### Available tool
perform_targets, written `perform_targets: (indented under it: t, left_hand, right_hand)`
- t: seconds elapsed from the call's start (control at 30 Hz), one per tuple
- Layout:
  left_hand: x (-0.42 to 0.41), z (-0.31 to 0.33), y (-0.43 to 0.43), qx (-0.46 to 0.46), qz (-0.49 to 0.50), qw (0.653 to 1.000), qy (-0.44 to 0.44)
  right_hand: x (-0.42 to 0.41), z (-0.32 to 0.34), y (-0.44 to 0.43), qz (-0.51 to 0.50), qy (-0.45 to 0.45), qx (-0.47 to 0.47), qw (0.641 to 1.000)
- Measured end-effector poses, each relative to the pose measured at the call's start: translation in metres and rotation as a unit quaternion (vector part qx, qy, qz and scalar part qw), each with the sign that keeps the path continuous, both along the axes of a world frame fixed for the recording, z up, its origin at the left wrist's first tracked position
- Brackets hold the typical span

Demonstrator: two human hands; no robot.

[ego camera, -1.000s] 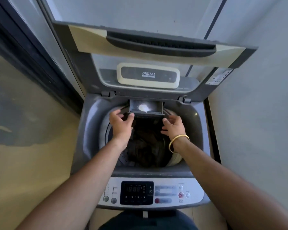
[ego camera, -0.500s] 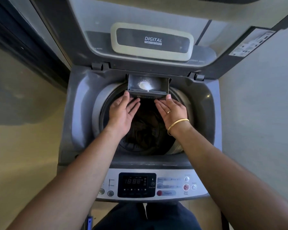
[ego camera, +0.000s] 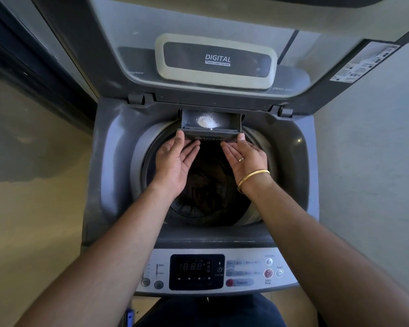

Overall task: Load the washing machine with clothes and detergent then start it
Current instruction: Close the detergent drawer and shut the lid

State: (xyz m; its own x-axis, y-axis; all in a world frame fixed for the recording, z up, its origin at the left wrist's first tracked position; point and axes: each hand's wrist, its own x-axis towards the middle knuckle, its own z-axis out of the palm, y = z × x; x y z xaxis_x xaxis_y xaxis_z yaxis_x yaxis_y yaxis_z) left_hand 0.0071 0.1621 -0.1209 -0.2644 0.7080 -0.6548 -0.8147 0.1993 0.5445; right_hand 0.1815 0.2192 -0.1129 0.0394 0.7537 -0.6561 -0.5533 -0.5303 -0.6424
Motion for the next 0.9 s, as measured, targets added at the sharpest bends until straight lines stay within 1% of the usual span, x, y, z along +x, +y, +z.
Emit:
perform_targets:
  t: [0.33,0.53,0.7,0.9]
  left_hand:
    - [-0.005,0.003,0.026,-0.002,0.014,1.0,-0.005]
    - [-0.007,0.009,0.039,-0.01,0.004,1.0,-0.003]
    - [-0.009,0.008,0.05,-0.021,0.012,1.0,-0.001]
    - [-0.007,0.005,0.053,-0.035,0.016,0.999,0.003]
  right_hand:
    - [-0.011,0.009,0.025,-0.006,0.003,-0.009,1.0]
    - [-0.018,0.014,0.038,-0.004,-0.013,-0.032,0.999]
    - [-0.026,0.013,0.048,-0.024,-0.021,-0.052,0.998]
    - [-0.024,0.011,0.047,-0.02,-0.018,-0.049,0.998]
